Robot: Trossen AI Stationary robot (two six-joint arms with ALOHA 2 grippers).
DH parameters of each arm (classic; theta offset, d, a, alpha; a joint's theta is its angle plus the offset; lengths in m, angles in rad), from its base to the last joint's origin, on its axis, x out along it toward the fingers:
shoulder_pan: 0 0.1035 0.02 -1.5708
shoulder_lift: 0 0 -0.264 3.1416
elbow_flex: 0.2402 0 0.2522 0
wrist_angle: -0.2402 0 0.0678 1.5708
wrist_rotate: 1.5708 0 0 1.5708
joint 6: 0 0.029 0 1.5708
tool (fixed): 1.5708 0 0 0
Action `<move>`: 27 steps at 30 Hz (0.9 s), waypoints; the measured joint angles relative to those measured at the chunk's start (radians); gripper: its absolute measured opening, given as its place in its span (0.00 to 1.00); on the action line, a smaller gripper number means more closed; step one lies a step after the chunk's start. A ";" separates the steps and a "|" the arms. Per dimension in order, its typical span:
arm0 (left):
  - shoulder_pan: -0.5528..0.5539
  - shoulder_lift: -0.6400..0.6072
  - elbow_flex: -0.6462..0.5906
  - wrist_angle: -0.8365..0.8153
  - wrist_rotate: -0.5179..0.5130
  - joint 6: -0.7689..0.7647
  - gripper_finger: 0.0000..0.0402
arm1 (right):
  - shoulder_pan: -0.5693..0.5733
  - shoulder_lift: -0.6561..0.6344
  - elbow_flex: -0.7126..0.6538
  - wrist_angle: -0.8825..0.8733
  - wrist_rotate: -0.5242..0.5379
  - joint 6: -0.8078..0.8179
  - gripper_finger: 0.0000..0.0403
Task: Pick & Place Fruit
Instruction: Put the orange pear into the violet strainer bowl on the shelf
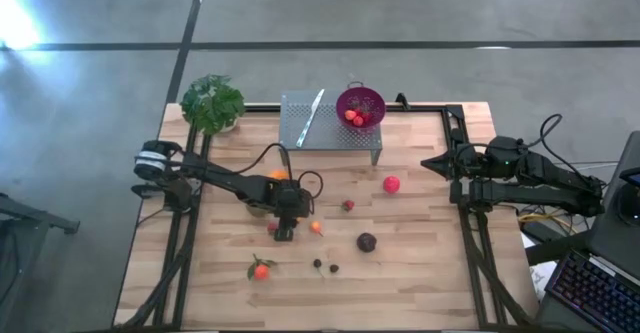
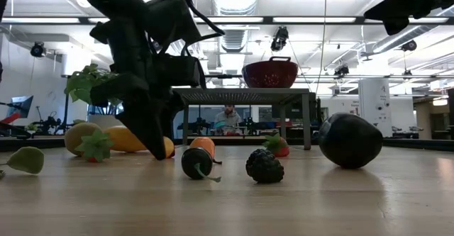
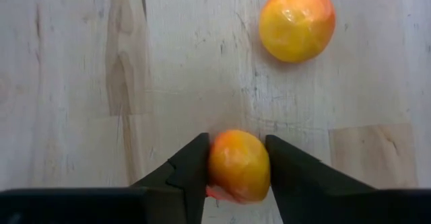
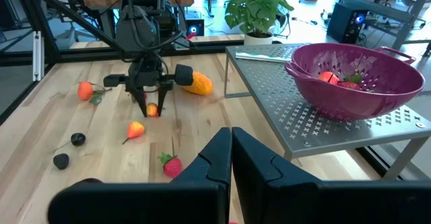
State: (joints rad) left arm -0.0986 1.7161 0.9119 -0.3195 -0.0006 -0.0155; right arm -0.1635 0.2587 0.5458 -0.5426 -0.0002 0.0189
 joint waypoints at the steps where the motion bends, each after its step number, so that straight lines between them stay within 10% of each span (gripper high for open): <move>1: 0.000 0.000 0.000 0.000 0.000 0.000 0.34 | 0.000 0.000 0.000 0.000 0.000 0.000 0.02; 27: 0.000 -0.063 0.027 -0.052 0.000 0.002 0.33 | 0.000 0.000 0.000 0.000 0.000 0.000 0.02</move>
State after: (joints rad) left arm -0.0990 1.6532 0.9387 -0.3718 -0.0002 -0.0134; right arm -0.1637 0.2586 0.5458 -0.5423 -0.0002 0.0189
